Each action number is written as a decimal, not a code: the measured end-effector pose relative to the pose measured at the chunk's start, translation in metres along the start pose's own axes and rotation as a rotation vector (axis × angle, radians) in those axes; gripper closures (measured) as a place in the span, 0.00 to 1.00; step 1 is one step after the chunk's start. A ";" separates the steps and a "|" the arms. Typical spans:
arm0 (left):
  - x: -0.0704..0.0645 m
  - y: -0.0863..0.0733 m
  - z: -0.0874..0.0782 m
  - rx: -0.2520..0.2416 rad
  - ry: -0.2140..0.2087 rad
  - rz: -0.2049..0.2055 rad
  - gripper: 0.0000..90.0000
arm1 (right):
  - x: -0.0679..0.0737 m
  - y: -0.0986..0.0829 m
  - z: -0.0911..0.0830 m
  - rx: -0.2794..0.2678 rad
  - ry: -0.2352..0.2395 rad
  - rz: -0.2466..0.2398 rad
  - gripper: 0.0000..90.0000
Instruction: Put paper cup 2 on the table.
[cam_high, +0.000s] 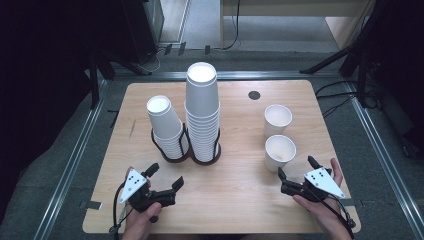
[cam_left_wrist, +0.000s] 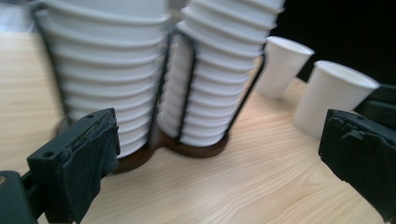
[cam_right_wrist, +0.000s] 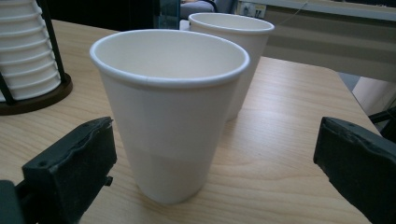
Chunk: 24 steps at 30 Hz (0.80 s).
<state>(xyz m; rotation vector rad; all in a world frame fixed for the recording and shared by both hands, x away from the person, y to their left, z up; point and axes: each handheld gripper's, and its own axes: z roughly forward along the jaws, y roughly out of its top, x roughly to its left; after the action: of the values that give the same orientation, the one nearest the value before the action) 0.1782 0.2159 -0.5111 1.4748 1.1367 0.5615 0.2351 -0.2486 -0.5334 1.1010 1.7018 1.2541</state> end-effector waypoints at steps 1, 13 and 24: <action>0.004 -0.002 -0.003 0.001 0.013 -0.005 0.00 | -0.002 -0.001 -0.002 -0.001 -0.004 0.000 0.00; 0.048 -0.016 -0.045 0.024 0.169 -0.002 0.00 | -0.028 -0.015 -0.028 0.012 -0.077 0.004 0.00; 0.090 -0.024 -0.078 0.045 0.337 -0.053 0.00 | -0.051 -0.027 -0.046 0.043 -0.169 0.026 0.00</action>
<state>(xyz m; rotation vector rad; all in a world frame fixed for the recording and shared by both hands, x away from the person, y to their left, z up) 0.1424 0.3293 -0.5362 1.4170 1.4536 0.7718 0.2060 -0.3151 -0.5448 1.2218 1.5984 1.1120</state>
